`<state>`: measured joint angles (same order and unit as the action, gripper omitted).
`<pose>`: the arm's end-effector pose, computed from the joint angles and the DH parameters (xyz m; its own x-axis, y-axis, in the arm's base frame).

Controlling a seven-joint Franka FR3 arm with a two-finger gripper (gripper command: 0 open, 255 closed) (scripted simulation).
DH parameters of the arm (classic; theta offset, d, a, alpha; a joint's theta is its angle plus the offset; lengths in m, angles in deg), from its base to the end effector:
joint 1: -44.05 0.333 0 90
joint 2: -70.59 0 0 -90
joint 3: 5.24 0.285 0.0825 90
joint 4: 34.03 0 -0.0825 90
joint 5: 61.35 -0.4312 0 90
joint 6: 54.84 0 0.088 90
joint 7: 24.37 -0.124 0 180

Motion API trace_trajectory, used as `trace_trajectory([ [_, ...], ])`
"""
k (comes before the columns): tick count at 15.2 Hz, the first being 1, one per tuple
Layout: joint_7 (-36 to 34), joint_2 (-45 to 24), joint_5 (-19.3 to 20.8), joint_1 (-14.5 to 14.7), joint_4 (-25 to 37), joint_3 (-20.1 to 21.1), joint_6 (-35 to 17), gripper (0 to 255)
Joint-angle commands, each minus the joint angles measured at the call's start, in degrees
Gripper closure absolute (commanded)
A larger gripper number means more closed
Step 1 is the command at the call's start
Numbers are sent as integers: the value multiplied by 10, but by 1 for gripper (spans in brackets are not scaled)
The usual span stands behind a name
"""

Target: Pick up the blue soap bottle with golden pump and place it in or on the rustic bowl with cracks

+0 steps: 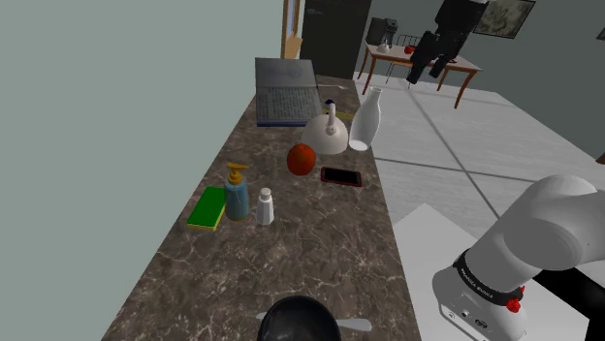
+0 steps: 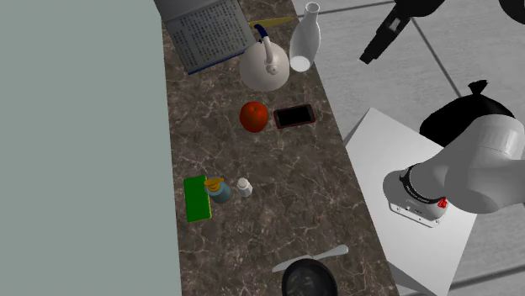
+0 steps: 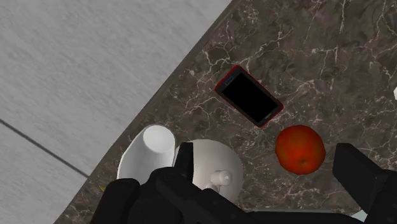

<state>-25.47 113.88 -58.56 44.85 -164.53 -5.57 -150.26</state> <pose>0.3961 -0.0028 0.5904 0.9896 -0.0055 0.1435 -0.0116 -0.9991 0.0419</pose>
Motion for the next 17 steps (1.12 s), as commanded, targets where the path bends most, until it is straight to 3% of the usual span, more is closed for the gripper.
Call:
trace_trajectory([
  [1,0,0,0,0,0,0,0,0],
  [9,-131,5,-55,20,-88,94,-106,0],
  [17,-265,-55,-95,33,-119,202,-227,0],
])
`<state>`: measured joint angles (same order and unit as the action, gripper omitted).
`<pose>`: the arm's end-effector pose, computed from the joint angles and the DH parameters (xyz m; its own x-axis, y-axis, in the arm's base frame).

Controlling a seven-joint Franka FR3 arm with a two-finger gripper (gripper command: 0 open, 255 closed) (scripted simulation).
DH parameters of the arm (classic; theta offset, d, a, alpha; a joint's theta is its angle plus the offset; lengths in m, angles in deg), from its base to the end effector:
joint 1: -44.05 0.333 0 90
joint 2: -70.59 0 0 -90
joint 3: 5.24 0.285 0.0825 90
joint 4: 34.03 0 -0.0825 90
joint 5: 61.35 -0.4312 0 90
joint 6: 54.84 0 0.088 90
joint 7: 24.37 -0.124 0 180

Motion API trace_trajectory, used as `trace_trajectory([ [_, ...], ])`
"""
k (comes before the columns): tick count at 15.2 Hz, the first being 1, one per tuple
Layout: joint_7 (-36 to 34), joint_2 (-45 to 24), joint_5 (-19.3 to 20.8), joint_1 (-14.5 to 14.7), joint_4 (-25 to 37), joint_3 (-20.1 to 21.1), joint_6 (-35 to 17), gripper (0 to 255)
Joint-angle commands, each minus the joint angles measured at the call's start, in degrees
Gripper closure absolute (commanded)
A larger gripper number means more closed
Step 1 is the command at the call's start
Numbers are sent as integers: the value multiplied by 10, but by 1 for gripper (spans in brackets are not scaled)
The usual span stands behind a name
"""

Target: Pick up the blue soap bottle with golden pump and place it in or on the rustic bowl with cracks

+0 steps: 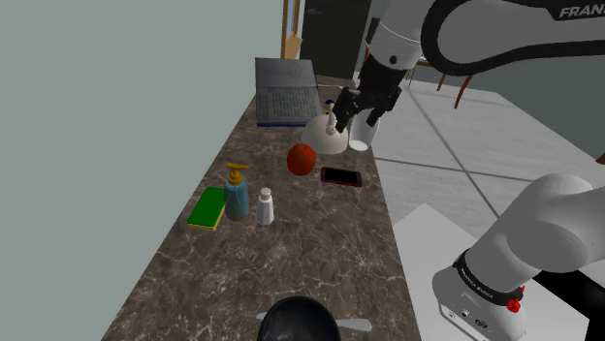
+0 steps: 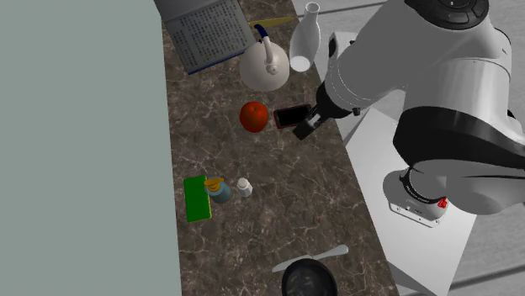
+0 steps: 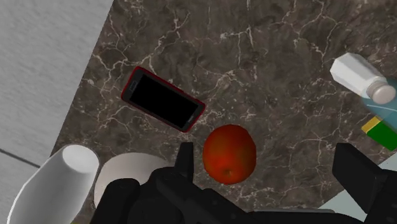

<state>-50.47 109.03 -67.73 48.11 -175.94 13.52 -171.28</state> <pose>0.4078 0.1784 0.4705 0.9648 -0.1404 0.2225 -0.1429 -0.9897 -0.0048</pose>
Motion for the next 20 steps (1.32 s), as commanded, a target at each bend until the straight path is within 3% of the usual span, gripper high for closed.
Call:
trace_trajectory([
  [1,-33,-19,-6,0,-5,26,-32,0],
  [7,-148,-110,4,-19,18,119,-121,0],
  [12,-269,-208,63,-61,63,210,-183,0],
  [15,-363,-281,137,-96,102,270,-207,0],
  [17,-440,-341,211,-116,134,306,-213,0],
  [20,-563,-444,343,-110,194,329,-198,0],
])
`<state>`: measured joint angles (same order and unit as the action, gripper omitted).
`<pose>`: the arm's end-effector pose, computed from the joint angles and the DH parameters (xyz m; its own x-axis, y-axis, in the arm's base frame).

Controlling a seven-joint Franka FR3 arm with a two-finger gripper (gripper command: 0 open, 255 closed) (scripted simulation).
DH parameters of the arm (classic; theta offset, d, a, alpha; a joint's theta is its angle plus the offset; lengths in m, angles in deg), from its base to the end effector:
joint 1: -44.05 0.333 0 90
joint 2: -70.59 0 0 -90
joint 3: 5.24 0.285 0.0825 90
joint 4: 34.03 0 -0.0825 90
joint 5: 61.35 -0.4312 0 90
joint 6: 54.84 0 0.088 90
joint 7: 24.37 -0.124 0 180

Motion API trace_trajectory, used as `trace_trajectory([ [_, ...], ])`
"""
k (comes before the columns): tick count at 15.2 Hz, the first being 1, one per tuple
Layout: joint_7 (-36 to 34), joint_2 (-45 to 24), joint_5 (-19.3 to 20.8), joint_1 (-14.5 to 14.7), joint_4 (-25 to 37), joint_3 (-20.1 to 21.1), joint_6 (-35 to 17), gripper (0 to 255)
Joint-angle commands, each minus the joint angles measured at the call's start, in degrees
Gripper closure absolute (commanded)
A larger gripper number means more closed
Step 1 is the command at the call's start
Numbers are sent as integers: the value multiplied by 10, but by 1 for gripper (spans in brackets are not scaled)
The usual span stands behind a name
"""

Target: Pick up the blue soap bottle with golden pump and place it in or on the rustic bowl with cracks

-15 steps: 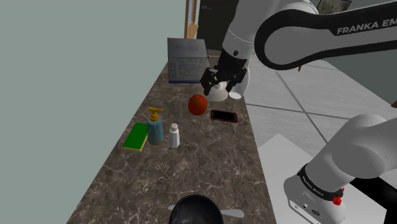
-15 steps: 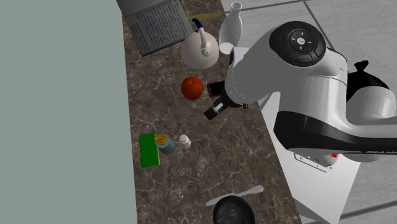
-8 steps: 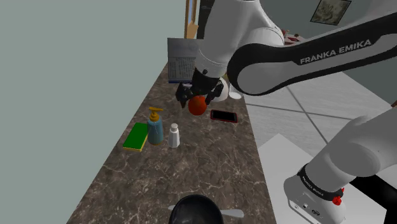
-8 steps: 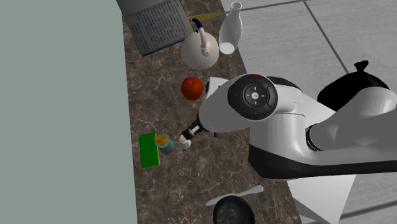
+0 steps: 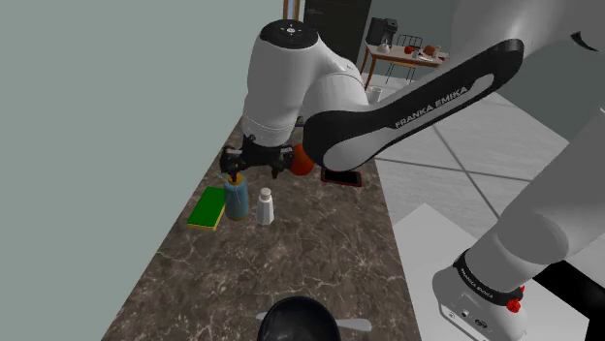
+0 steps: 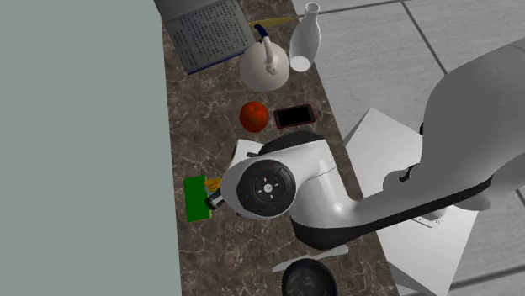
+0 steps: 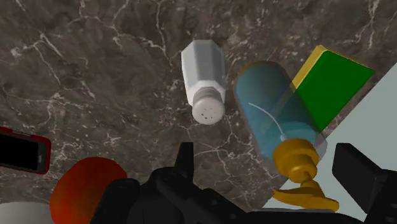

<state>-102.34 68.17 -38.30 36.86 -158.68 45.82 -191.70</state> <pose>0.4361 0.4081 0.3234 0.8951 -0.3203 0.3102 -0.3095 -0.9471 -0.0850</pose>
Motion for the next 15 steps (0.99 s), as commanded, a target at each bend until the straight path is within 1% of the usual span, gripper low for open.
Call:
trace_trajectory([
  [1,-80,-70,89,18,44,1,15,0],
  [2,-111,-101,123,38,67,-9,25,0],
  [3,-113,-103,125,44,69,-15,25,0],
  [10,-153,-159,191,69,77,-49,3,0],
  [15,-152,-159,191,69,77,-49,3,0],
])
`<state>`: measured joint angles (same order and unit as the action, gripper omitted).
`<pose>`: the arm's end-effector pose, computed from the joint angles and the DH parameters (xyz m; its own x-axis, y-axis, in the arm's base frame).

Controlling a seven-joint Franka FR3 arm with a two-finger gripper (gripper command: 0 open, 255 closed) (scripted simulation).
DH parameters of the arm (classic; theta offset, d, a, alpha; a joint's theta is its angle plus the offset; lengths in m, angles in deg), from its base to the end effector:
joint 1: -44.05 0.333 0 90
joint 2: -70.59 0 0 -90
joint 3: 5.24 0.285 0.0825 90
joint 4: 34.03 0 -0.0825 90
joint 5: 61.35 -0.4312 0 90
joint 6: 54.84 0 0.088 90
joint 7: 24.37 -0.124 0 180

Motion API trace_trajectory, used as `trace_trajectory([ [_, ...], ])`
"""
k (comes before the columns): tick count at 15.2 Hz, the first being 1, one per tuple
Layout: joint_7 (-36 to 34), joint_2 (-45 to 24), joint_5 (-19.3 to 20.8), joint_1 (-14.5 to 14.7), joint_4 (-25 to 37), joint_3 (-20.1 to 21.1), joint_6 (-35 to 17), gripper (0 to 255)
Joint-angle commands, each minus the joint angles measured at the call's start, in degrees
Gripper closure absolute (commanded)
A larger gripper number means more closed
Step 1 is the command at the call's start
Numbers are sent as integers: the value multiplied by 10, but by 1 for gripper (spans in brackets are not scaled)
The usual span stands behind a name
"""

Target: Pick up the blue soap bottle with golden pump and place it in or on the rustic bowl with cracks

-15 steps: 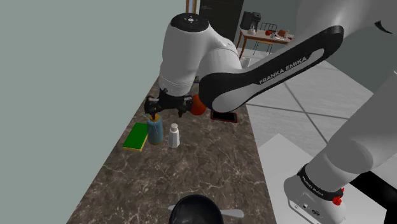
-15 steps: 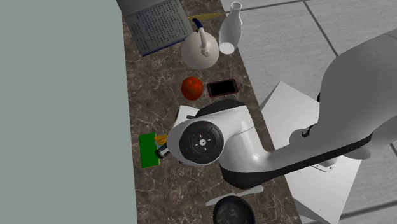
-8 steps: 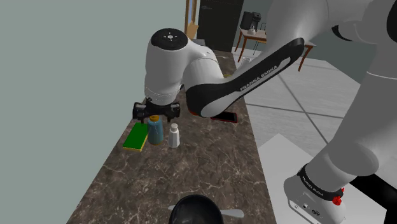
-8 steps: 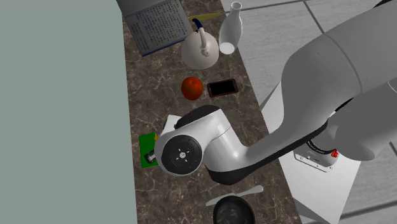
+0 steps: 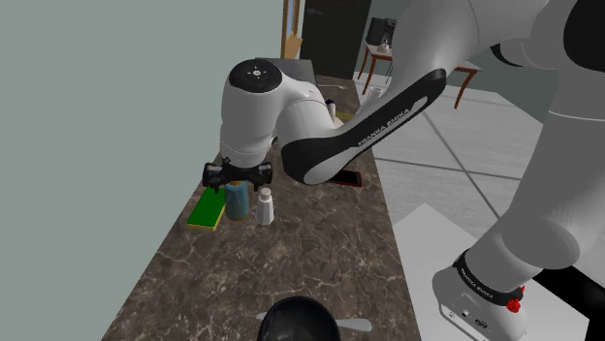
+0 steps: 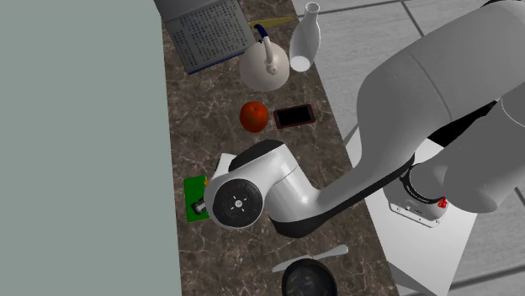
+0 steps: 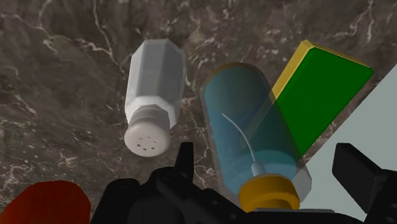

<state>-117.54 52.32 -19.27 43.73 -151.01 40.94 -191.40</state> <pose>0.4525 0.4430 0.2692 0.8767 -0.3518 0.3281 -0.3373 -0.9358 -0.1021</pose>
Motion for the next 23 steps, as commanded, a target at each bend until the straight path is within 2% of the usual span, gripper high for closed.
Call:
trace_trajectory([
  [1,0,0,1,0,0,0,0,0],
  [3,0,0,0,0,0,0,0,0],
  [4,0,0,0,0,0,0,0,255],
  [13,0,0,1,0,0,0,0,255],
  [23,61,51,-75,-28,20,33,42,255],
])
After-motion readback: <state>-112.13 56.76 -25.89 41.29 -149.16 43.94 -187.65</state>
